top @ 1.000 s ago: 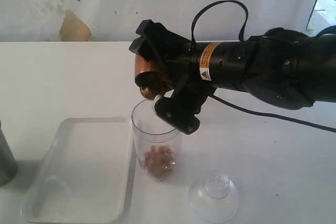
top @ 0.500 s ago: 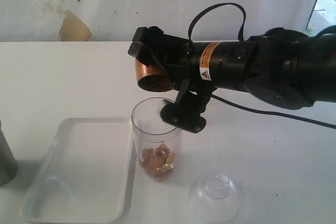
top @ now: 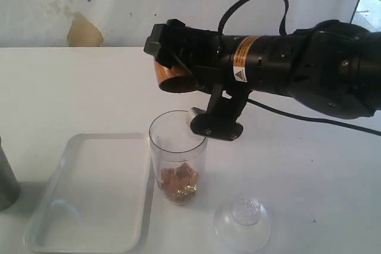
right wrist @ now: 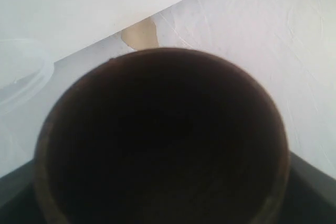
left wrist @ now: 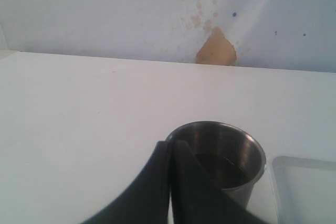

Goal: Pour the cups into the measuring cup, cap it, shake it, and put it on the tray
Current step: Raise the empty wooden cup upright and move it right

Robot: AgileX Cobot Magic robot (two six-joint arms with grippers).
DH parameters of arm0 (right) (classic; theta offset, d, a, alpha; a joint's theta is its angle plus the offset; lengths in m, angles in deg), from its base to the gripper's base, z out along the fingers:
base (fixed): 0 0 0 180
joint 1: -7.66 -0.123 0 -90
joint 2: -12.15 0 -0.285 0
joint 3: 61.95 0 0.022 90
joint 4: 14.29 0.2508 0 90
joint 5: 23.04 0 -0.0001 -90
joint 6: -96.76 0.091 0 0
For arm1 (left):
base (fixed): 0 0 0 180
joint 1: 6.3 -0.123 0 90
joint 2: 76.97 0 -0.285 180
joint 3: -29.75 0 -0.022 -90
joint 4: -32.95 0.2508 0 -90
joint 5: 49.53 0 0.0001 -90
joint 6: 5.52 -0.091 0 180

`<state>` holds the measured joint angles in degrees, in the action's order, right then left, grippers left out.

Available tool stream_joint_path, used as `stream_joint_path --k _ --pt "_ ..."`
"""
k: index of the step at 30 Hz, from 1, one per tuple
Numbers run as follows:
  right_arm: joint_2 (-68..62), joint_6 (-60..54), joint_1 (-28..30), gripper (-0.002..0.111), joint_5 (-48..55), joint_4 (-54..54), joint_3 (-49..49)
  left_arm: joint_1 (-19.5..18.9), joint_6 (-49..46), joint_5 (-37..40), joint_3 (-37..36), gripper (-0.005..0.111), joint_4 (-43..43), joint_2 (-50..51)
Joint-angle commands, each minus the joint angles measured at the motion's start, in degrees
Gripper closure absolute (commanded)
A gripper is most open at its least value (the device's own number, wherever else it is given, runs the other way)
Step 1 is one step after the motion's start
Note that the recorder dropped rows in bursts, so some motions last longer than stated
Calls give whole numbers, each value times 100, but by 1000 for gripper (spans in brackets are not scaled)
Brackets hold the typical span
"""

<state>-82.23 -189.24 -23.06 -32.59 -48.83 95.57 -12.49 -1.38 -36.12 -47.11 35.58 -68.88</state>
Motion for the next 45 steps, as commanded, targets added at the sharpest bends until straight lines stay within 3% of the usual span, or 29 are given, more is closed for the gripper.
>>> stream_joint_path --k 1,9,15,18,27,34,39,45 --pt "75 -70 -7 108 -90 -25 49 2 -16 0 -36 106 -28 -30" --pt "75 152 -7 108 -90 10 49 2 -16 0 -36 106 -28 -30" --pt "75 1708 -7 108 -90 9 49 2 -16 0 -36 106 -28 -30" --pt "75 2921 -7 108 -137 24 49 2 -16 0 -36 106 -28 -30" --pt "469 8233 -7 108 -754 23 49 2 -16 0 -36 106 -28 -30" --pt "969 11022 7 108 -719 202 49 2 -16 0 -36 106 -28 -30" --pt "1110 11529 273 108 -162 1140 49 2 -16 0 -36 106 -28 -30" --pt "1110 11529 1118 108 371 2011 49 2 -16 0 -36 106 -28 -30"
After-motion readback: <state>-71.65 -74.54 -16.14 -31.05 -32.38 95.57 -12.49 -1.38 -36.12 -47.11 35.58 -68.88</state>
